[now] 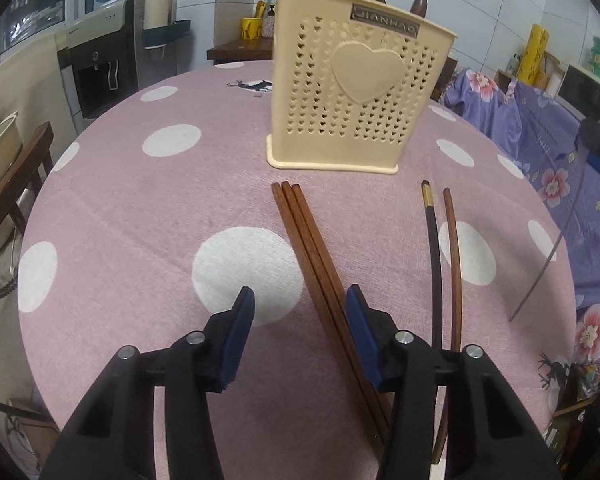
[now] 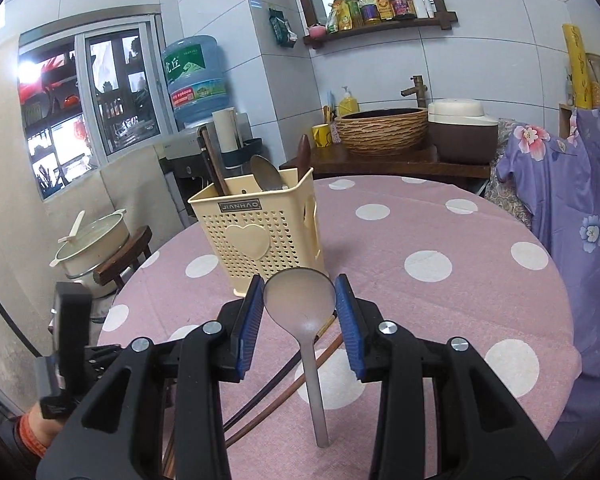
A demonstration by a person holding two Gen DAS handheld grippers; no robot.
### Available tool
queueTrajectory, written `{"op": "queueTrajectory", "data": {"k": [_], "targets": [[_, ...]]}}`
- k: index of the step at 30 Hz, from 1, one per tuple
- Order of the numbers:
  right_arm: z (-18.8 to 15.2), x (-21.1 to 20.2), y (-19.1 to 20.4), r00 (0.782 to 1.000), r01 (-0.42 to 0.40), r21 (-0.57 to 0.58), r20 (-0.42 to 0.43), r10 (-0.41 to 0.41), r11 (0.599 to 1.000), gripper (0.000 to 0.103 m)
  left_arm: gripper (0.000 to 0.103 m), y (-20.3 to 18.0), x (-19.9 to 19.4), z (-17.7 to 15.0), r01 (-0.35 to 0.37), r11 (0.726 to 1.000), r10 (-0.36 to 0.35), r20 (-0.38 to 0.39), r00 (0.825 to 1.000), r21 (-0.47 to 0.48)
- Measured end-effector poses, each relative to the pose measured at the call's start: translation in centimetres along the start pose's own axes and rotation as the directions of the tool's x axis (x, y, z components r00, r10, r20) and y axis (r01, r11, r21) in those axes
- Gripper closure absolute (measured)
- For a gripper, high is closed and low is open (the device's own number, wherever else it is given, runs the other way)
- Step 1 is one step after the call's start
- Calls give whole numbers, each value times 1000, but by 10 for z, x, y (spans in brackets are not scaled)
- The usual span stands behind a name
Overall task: Organize utensils
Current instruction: 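Lower the left gripper onto a brown chopstick and close on it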
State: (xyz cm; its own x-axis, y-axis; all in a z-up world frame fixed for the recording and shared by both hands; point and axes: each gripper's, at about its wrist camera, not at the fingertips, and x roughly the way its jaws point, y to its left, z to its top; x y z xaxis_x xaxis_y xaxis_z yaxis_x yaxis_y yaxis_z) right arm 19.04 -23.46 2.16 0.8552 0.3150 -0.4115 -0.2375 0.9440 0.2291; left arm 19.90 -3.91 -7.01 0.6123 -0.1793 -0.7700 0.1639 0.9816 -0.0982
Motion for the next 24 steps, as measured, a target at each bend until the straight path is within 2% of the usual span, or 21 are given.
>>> {"op": "queueTrajectory", "data": {"k": [5,7,10,13,15,18,21,24], "targets": [[-2,-7,2,1000,-1,5,16,0,1000,66,57,1,1,-6,-64,998,64,13,998,29],[-2,-10,2,1000,-11,14,20,10,1000,66,57,10,-4,-8,-93,996,92,7,996,11],[-3,-12,2,999,-16,18,29,16,1000,66,57,22,-16,-6,-73,997,73,39,997,-17],[-4,-12,5,999,-24,25,28,24,999,66,57,29,-19,-2,-101,994,103,49,993,-37],[-5,-12,6,999,-33,30,30,32,999,66,57,35,-14,0,-122,991,124,34,992,-58],[-6,-12,7,999,-24,18,29,23,1000,66,57,35,-6,3,-109,992,111,24,994,-65],[-7,-12,5,999,-26,30,25,26,999,66,58,32,3,3,-162,986,163,8,987,-46],[-7,-14,5,999,-18,27,27,17,999,66,57,36,2,1,-160,985,161,10,987,-63]]}}
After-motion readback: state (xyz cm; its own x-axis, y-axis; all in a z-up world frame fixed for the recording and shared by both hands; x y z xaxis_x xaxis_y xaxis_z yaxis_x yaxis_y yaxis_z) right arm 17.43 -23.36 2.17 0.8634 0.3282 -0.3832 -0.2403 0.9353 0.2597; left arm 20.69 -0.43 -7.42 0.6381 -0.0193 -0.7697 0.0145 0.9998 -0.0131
